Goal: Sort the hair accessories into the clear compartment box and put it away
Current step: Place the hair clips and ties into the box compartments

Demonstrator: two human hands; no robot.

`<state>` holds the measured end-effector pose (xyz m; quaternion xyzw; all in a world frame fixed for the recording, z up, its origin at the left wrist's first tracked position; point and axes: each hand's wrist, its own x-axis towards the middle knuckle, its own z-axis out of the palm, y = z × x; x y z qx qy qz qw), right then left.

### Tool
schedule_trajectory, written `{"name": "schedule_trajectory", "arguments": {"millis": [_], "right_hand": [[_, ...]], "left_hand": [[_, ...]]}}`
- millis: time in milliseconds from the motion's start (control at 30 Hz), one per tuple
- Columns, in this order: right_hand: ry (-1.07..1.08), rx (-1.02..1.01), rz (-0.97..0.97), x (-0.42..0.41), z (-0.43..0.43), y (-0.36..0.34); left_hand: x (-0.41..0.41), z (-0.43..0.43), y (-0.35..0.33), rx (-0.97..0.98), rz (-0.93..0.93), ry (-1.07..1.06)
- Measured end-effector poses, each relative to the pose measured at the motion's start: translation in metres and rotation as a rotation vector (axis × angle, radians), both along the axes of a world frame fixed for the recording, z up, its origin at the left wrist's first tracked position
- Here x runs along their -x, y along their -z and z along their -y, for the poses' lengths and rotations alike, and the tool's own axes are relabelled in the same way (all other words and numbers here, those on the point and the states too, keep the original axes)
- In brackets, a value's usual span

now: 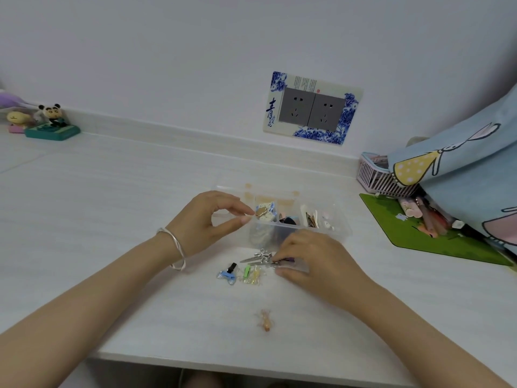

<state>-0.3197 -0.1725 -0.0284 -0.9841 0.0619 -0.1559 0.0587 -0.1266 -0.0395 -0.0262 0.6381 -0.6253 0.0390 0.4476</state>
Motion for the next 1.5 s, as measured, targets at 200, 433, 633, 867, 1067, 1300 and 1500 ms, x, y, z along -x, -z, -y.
{"name": "schedule_trajectory", "arguments": {"millis": [200,433,633,867,1067,1300,1500], "right_hand": [[0.028,0.003,0.002,0.002,-0.003,0.000],[0.035,0.138,0.048,0.003,-0.001,0.011],[-0.013,0.004,0.042,0.005,0.000,0.005],[0.038,-0.562,0.272,-0.028,-0.001,-0.065],[-0.011,-0.364,-0.011,-0.079,0.014,-0.088],[-0.030,-0.267,-0.158,-0.110,0.018,-0.069],[0.002,-0.434,-0.040,-0.107,0.021,-0.059]], "left_hand": [[-0.002,-0.002,0.001,-0.027,-0.049,-0.035],[-0.010,-0.005,0.000,0.034,-0.064,-0.126],[-0.016,-0.010,-0.003,0.044,-0.086,-0.181],[-0.020,-0.011,-0.005,0.035,-0.106,-0.220],[-0.023,-0.014,-0.006,0.069,-0.133,-0.247],[-0.024,-0.013,-0.007,0.075,-0.129,-0.262],[-0.023,-0.014,-0.007,0.076,-0.132,-0.261]]}}
